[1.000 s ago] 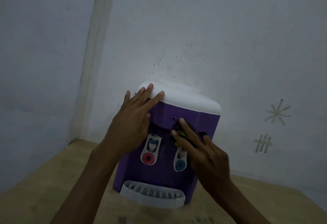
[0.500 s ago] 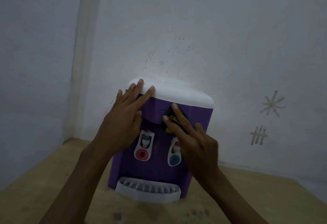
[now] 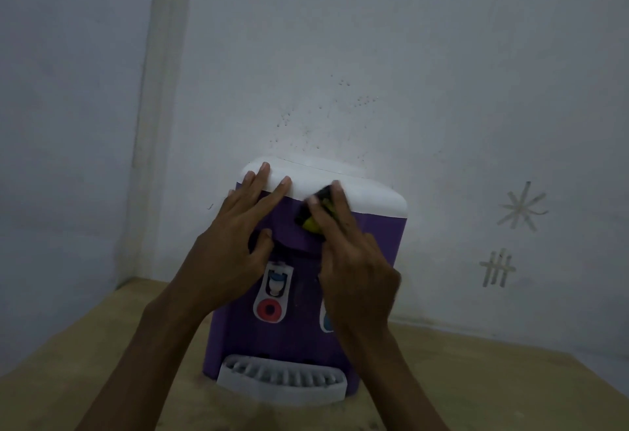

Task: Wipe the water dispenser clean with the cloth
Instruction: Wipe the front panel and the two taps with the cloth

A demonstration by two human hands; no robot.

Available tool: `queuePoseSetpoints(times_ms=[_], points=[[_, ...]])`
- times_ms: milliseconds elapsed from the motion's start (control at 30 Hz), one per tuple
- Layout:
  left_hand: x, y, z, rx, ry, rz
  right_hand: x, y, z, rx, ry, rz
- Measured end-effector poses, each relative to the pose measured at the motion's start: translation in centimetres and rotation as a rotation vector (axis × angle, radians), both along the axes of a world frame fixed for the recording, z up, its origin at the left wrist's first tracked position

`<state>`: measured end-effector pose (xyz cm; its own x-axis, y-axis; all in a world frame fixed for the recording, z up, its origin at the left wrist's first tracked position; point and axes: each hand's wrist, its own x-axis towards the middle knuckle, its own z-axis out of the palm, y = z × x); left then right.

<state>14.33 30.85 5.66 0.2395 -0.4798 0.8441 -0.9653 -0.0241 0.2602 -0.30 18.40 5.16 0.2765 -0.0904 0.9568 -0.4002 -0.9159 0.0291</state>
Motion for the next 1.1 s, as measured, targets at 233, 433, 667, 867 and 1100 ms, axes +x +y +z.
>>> queuePoseSetpoints(times_ms=[233,433,667,867,1100], points=[[-0.3,-0.1,0.0,-0.016,0.013,-0.013,0.8,1.1,-0.1,0.079,-0.061,0.039],[-0.4,-0.2,-0.1,-0.017,0.016,-0.001,0.0,0.1,-0.7,0.240,-0.202,0.054],[-0.6,-0.2,-0.3,-0.010,0.020,-0.001,-1.0,-1.2,-4.3,0.008,0.032,0.038],[-0.7,-0.3,-0.1,-0.018,0.026,0.003,-2.6,-3.6,-6.5,0.032,-0.004,0.045],[-0.7,-0.3,-0.2,-0.009,0.027,0.021,0.0,-0.7,-1.8,0.171,-0.200,0.118]])
